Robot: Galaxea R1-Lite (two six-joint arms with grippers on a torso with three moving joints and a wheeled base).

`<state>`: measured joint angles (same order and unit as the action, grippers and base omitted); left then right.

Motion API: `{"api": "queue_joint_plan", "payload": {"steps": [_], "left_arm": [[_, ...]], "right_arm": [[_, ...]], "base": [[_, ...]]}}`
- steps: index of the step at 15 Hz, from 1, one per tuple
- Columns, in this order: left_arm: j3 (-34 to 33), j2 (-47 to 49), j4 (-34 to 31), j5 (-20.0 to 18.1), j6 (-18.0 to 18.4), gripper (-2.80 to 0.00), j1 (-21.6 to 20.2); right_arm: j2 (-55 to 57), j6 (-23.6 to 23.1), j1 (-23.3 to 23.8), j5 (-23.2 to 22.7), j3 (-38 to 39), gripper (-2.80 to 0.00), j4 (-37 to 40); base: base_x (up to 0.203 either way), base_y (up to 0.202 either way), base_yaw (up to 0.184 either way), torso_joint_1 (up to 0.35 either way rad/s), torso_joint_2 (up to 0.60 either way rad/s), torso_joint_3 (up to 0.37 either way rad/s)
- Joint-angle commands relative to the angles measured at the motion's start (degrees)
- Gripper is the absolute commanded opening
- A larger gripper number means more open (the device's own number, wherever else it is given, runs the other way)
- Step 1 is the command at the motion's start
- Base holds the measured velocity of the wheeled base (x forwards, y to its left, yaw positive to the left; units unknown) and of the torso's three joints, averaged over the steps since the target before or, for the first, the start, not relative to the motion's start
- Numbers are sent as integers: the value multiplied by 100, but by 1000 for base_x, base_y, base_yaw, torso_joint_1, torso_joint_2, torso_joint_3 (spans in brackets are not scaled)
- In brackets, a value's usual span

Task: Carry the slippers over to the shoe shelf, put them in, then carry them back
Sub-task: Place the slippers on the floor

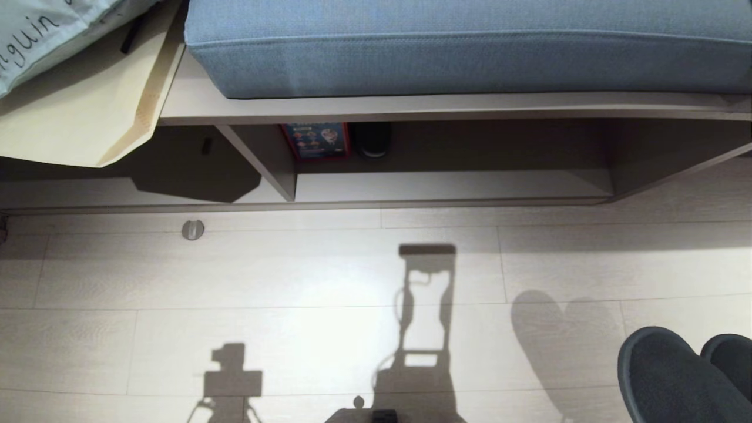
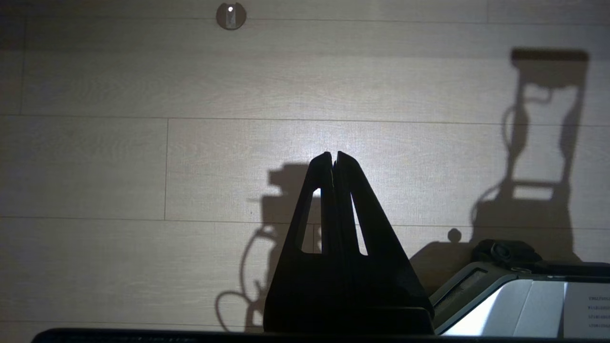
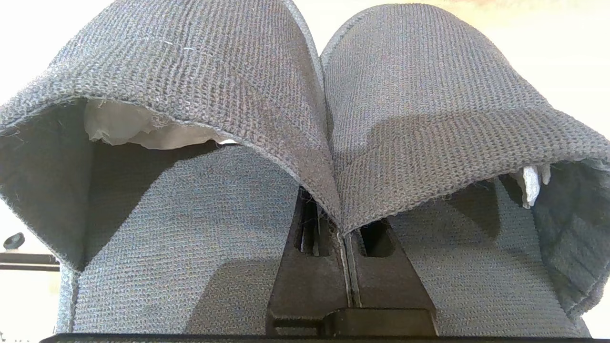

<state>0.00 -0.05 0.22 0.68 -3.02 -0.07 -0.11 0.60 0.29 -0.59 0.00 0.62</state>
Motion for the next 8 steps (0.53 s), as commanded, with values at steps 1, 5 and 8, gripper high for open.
{"api": "queue_joint_plan", "payload": {"steps": [1, 5, 8], "left_arm": [[0, 5, 4, 2, -5, -280, -1], [0, 5, 4, 2, -5, -280, -1], [0, 6, 4, 1, 2, -280, -1]], "right_arm": [[11, 1, 6, -2, 0, -280, -1], [11, 1, 6, -2, 0, -280, -1], [11, 1, 6, -2, 0, -280, -1]], "base": [[0, 0, 0, -1, -1, 202], [0, 0, 0, 2, 1, 204], [0, 0, 0, 2, 2, 198]]}}
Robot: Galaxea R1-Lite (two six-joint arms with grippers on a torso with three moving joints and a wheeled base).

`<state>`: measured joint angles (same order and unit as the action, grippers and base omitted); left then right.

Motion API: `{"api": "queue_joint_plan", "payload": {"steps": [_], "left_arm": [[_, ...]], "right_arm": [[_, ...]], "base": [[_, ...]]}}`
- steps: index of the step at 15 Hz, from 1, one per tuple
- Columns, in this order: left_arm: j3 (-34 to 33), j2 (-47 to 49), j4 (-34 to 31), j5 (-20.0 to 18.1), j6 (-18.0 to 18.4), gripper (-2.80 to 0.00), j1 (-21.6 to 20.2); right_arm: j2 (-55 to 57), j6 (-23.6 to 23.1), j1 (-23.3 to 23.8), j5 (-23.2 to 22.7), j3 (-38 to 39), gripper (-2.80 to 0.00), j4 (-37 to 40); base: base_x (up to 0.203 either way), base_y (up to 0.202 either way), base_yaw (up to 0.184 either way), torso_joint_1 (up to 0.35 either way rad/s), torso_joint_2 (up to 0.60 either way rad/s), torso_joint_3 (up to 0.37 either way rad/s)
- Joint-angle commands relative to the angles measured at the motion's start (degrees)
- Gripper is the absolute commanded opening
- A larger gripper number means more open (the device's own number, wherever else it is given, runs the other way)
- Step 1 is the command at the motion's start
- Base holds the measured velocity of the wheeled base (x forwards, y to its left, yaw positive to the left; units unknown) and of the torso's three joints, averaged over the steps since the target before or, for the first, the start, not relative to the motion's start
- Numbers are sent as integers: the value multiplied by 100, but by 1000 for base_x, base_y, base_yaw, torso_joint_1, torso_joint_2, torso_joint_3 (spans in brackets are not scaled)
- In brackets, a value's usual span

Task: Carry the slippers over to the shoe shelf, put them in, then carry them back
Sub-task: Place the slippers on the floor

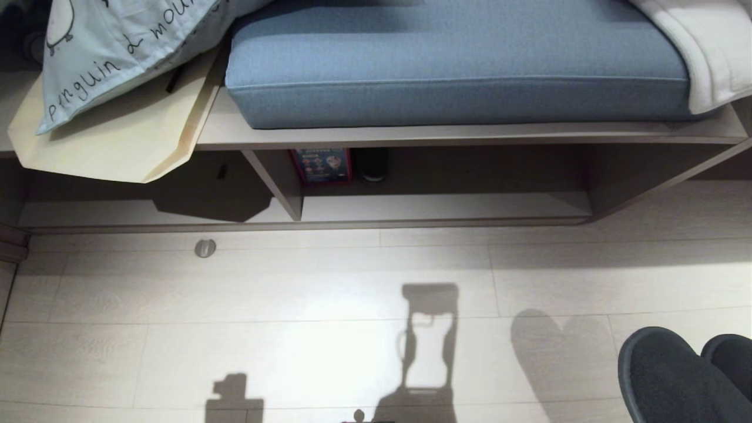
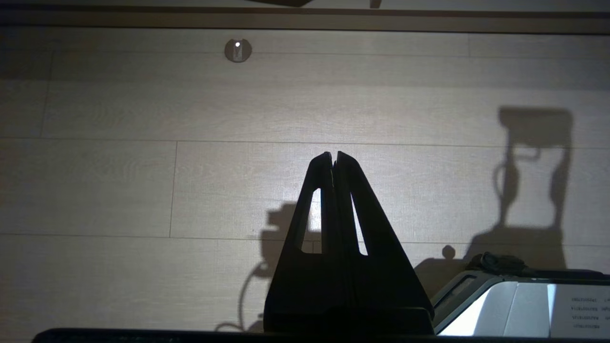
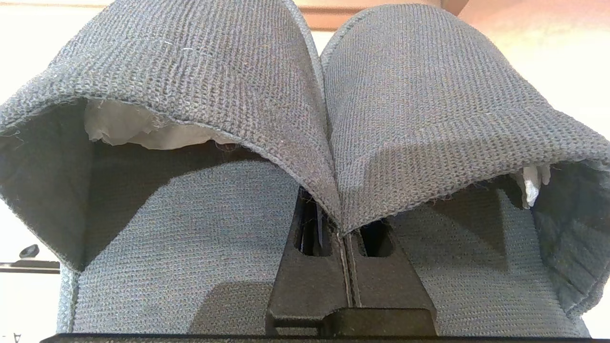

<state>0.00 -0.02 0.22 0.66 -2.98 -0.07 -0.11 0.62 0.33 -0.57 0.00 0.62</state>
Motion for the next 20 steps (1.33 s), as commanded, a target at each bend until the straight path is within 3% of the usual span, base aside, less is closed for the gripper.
{"api": "queue_joint_plan", "payload": {"steps": [1, 20], "left_arm": [[0, 2, 4, 4, -1, -280, -1], [0, 2, 4, 4, -9, -280, -1]], "right_arm": [[11, -1, -1, -4, 0, -280, -1], [11, 6, 0, -4, 0, -280, -1]], "base": [[0, 0, 0, 3, 0, 200], [0, 0, 0, 3, 0, 203]]}}
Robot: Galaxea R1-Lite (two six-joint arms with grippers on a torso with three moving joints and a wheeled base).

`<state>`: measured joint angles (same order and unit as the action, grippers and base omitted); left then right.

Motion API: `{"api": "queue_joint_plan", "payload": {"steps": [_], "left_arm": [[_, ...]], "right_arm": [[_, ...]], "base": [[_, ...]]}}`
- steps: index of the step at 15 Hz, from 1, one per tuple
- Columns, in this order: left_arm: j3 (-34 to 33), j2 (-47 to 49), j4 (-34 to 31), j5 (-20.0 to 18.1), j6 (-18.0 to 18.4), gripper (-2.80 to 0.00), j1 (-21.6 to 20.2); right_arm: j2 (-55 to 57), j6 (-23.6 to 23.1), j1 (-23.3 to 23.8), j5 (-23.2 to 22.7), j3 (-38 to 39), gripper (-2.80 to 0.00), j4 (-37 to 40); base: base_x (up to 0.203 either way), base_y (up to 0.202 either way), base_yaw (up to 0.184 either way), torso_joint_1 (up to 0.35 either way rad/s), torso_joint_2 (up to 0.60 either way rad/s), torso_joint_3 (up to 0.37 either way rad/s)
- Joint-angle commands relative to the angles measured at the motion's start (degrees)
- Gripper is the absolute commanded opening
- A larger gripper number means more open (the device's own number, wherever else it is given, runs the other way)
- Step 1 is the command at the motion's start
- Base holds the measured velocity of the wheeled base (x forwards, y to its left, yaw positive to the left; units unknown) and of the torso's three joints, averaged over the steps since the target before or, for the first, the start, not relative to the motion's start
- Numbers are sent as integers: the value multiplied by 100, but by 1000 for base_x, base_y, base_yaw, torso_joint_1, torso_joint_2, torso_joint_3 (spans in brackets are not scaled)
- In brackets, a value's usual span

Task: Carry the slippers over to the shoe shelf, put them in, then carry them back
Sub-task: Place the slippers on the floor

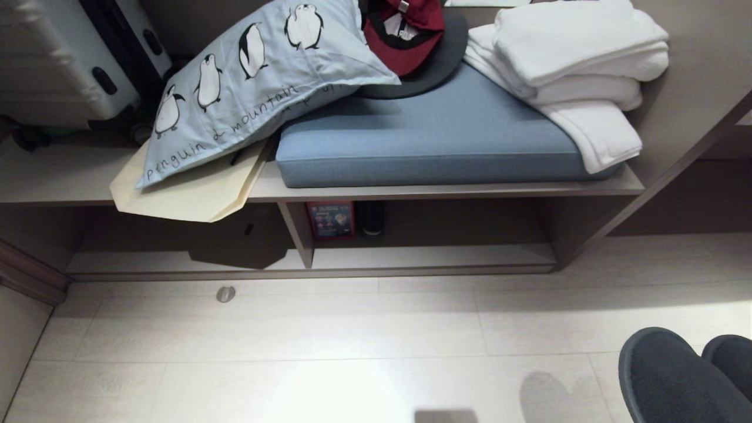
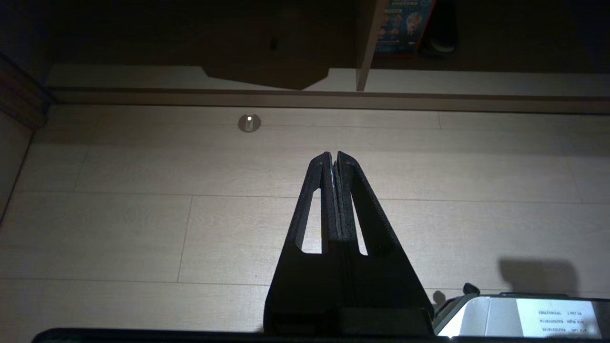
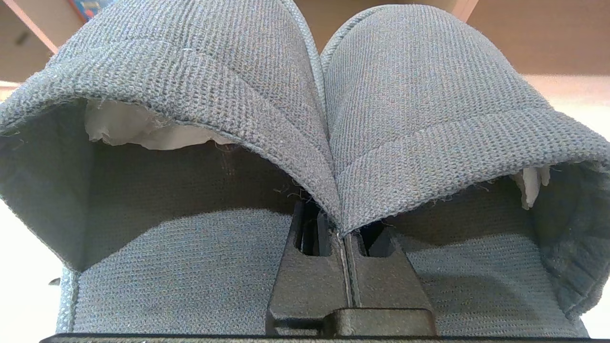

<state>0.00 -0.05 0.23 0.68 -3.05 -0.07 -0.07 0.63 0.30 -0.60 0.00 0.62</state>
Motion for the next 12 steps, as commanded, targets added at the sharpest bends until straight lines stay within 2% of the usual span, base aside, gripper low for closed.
{"api": "queue_joint_plan", "payload": {"steps": [1, 12], "left_arm": [[0, 5, 4, 2, -3, -280, -1], [0, 5, 4, 2, -3, -280, -1]], "right_arm": [[7, -2, 5, -2, 0, -280, -1], [7, -2, -4, -2, 0, -280, -1]], "base": [[0, 0, 0, 2, 1, 201], [0, 0, 0, 2, 3, 201]]}}
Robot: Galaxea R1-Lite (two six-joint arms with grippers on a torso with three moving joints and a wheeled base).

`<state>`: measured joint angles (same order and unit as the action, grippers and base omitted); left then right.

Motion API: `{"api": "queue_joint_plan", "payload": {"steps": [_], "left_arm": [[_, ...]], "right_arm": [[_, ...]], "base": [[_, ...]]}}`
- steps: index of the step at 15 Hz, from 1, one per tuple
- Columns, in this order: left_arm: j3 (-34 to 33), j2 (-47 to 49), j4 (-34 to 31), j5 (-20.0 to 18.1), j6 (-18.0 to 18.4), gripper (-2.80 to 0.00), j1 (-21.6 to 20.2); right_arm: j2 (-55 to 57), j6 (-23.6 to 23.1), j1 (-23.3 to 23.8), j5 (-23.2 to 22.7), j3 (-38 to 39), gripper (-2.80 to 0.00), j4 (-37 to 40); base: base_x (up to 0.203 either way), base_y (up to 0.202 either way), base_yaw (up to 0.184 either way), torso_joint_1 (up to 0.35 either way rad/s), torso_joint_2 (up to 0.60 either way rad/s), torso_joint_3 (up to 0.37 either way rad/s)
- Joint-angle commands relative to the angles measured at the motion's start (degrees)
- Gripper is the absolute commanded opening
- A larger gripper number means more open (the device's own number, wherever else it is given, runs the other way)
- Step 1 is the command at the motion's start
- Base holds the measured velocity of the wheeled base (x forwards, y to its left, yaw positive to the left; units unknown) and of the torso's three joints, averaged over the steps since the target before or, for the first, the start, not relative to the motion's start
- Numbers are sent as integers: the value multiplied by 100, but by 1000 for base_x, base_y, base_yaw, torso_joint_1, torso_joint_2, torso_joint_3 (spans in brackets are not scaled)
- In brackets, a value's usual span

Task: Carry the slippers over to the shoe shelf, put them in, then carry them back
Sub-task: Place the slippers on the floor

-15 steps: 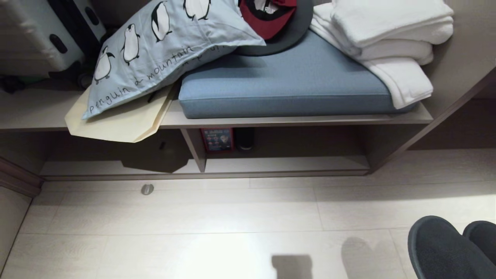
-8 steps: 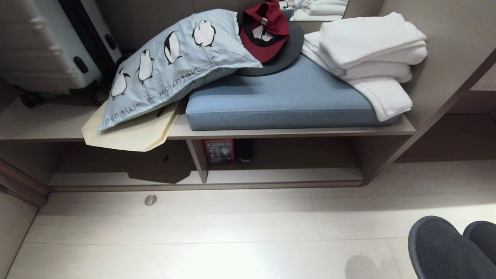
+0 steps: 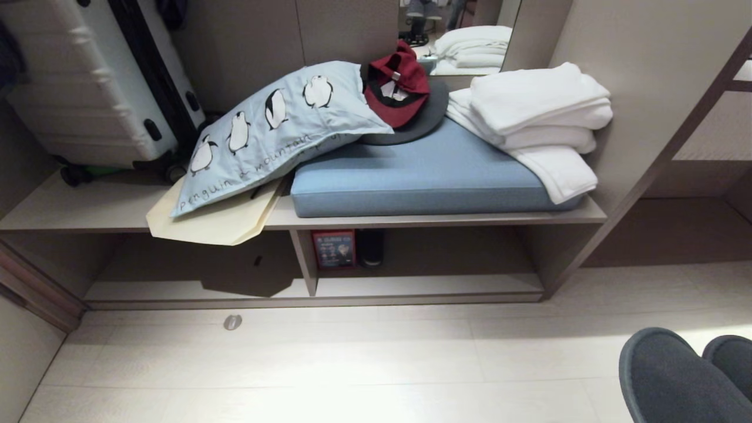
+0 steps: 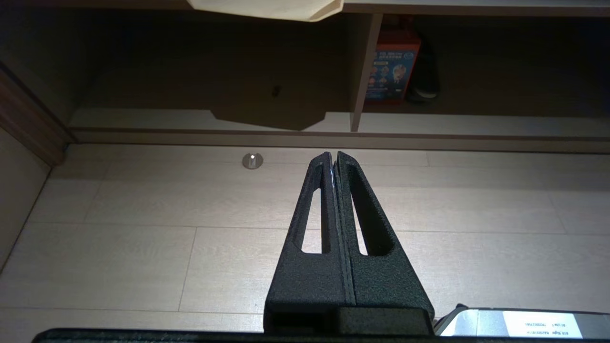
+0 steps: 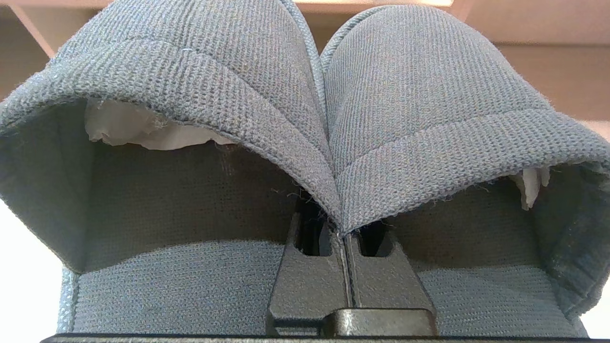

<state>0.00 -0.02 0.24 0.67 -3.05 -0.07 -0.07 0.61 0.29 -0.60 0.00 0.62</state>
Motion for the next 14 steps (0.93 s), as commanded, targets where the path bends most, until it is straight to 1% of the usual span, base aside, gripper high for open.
{"api": "queue_joint_plan", "payload": {"steps": [1, 14], "left_arm": [[0, 11, 2, 4, -3, -280, -1], [0, 11, 2, 4, -3, -280, -1]], "right_arm": [[7, 1, -3, -2, 0, -280, -1], [7, 1, 6, -2, 0, -280, -1]], "base": [[0, 0, 0, 3, 2, 193], [0, 0, 0, 2, 2, 201]]}}
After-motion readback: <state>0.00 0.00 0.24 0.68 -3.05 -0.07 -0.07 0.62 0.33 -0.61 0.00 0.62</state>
